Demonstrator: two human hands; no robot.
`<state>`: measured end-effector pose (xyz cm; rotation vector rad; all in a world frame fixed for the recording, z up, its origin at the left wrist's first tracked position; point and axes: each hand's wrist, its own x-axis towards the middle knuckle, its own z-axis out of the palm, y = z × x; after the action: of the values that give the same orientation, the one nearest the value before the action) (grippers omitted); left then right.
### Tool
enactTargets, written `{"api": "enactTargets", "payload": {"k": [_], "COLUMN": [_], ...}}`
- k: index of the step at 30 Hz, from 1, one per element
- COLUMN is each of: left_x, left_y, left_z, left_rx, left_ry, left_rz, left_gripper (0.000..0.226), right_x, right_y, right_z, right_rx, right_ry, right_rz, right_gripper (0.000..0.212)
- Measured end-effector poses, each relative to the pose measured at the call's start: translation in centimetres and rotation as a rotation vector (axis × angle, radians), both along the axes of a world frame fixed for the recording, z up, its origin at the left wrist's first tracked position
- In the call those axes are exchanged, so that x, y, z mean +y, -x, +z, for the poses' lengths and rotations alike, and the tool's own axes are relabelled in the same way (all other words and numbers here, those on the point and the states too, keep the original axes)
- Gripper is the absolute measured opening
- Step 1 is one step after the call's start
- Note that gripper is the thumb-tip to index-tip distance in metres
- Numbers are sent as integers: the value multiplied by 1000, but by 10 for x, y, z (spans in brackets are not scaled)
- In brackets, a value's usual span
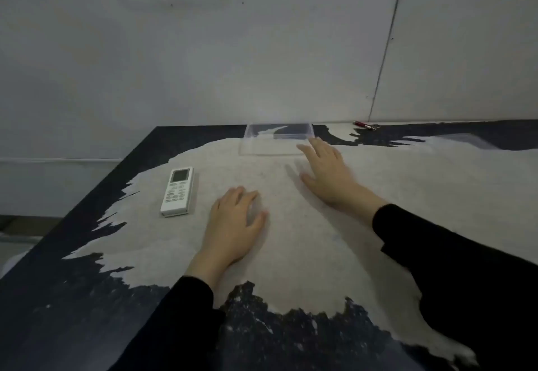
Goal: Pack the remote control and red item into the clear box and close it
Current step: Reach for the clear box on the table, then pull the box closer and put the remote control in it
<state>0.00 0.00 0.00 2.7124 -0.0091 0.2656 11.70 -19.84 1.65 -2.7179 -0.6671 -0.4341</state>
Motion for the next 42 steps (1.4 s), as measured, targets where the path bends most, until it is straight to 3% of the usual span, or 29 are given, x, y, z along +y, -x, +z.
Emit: {"api": "enactTargets", "payload": {"k": [3, 9, 16, 27, 31, 36, 40, 42], "left_x": [-1, 3, 4, 4, 10, 37, 67, 76], "left_y": [-1, -3, -4, -2, 3, 3, 3, 3], "left_z": [-2, -4, -5, -4, 7, 21, 13, 9], "left_rx": [-37, -29, -24, -21, -110, -403, -173, -109], "left_ry": [-19, -36, -49, -40, 94, 48, 48, 45], "left_rz": [2, -15, -30, -21, -50, 219, 498, 528], "left_gripper": [54, 54, 54, 52, 36, 28, 54, 51], "right_x": [24, 30, -35, -101, -103, -115, -118, -119], "right_y": [-30, -52, 31, 143, 145, 140, 136, 135], "right_z": [8, 16, 16, 8, 8, 5, 2, 1], "right_rx": [-73, -69, 12, -20, -45, 31, 99, 129], "right_ry": [101, 172, 88, 2, -115, -256, -274, -289], "right_rz": [-6, -2, 43, 133, 102, -9, -44, -57], "right_gripper": [59, 41, 32, 21, 27, 45, 51, 50]}}
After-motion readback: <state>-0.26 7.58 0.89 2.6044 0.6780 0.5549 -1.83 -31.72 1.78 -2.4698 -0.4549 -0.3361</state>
